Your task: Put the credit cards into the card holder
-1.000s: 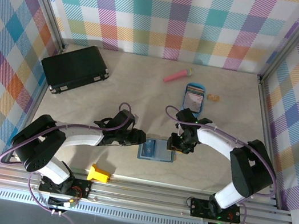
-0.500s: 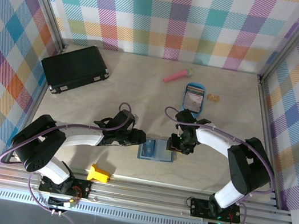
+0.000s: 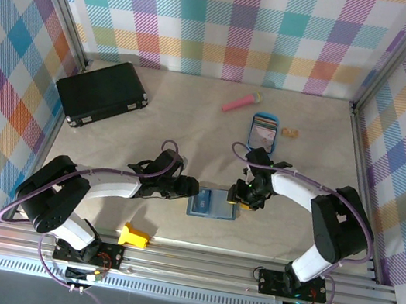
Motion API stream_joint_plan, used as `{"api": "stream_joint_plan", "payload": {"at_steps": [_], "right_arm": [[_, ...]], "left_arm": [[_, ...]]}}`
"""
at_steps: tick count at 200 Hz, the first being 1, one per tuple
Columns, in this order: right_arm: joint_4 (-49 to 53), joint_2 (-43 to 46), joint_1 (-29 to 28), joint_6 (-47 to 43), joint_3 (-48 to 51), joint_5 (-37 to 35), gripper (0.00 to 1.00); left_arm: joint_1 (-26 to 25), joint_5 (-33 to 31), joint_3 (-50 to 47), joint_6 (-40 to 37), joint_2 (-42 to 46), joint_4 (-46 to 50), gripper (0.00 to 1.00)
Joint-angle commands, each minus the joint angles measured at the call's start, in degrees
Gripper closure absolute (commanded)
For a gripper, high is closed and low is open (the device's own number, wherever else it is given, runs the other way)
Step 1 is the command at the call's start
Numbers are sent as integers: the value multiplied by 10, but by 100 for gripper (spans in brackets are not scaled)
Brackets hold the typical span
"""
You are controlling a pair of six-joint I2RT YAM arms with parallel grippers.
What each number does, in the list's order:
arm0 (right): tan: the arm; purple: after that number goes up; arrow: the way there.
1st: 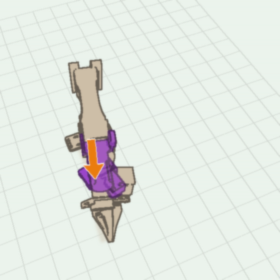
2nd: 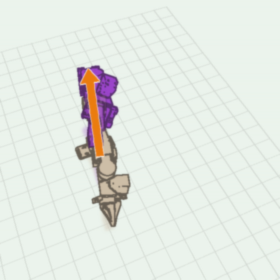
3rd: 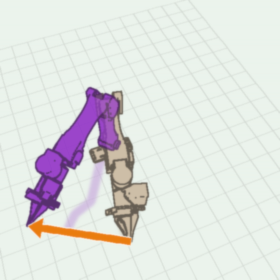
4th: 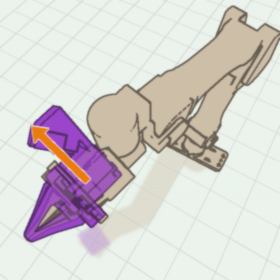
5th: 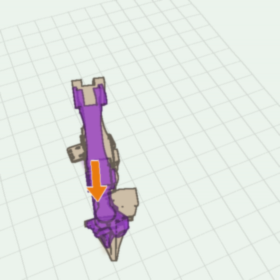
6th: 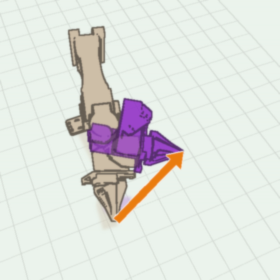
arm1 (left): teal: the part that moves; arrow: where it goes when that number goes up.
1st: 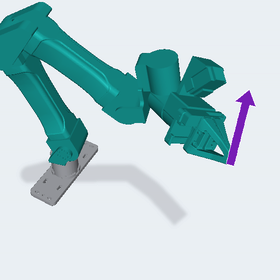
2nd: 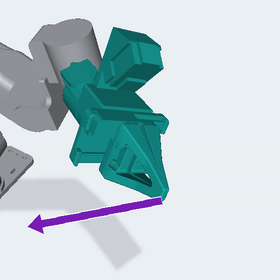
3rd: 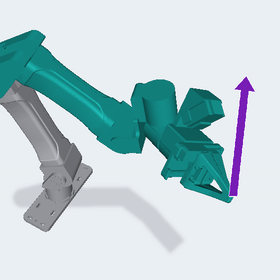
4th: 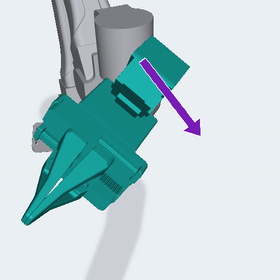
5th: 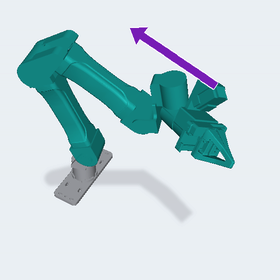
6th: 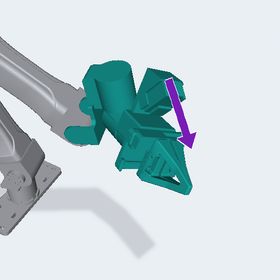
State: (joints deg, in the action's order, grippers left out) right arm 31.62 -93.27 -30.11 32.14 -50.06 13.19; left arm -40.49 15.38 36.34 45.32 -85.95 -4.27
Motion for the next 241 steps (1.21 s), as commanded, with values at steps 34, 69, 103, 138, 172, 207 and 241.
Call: {"api": "stream_joint_plan", "payload": {"at_steps": [34, 69, 103, 138, 172, 207, 241], "right_arm": [[-23, -19, 2, 9, 29, 9, 54], [-25, -21, 2, 10, 28, 11, 54], [-27, -22, 2, 10, 30, 13, 54], [-29, -24, 2, 10, 31, 14, 54], [-29, -25, 3, 10, 32, 13, 54], [-28, -26, 3, 9, 33, 14, 54], [-27, -26, 3, 9, 34, 13, 54]], "left_arm": [[-11, 8, 25, -3, -22, 12, 45], [-14, 9, 30, -2, -28, 15, 45], [-17, 6, 31, 4, -29, 21, 44], [-19, -21, 35, 20, -17, 44, 41], [-33, -31, 57, 36, -25, 78, 40], [-44, -49, 91, 57, -33, 135, 39], [-45, -60, 122, 74, -45, 194, 38]]}}
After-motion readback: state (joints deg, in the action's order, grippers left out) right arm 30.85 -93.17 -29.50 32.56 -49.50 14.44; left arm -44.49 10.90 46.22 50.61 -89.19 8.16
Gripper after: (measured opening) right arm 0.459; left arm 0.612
